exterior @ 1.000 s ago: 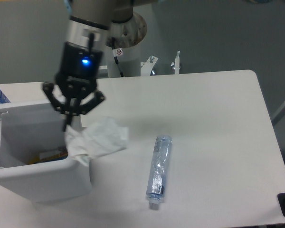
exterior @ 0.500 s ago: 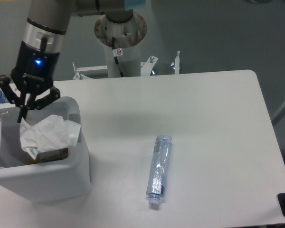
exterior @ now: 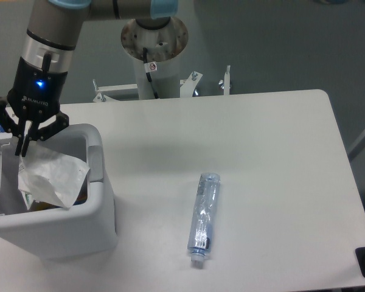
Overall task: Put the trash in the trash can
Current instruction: 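Carry the tissue over the white bin and open the gripper, then move the open gripper over the clear plastic bottle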
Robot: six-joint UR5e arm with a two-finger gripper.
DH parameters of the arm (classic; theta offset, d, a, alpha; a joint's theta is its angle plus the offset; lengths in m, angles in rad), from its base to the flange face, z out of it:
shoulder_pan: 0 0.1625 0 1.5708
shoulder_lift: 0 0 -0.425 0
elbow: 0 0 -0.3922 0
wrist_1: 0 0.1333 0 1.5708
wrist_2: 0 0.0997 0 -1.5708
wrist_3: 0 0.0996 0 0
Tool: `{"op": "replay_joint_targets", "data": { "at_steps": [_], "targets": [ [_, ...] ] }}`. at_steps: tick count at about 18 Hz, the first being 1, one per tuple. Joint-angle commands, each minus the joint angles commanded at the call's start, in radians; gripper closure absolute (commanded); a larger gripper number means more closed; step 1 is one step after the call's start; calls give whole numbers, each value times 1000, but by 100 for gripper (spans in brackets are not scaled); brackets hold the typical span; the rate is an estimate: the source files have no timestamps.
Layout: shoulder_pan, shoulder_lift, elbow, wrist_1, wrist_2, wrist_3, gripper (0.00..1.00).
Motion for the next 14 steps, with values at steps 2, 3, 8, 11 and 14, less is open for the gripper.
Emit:
{"op": "replay_joint_targets", "data": {
  "at_steps": [2, 3, 8, 11, 14],
  "targets": [
    [3, 3, 2, 2, 0, 2, 73],
    [5, 3, 5, 2, 0, 2, 73],
    [14, 5, 8, 3, 3, 11, 55],
    [66, 5, 34, 2, 11, 21, 12],
    [119, 6, 55, 3, 41, 61, 0]
  ]
}}
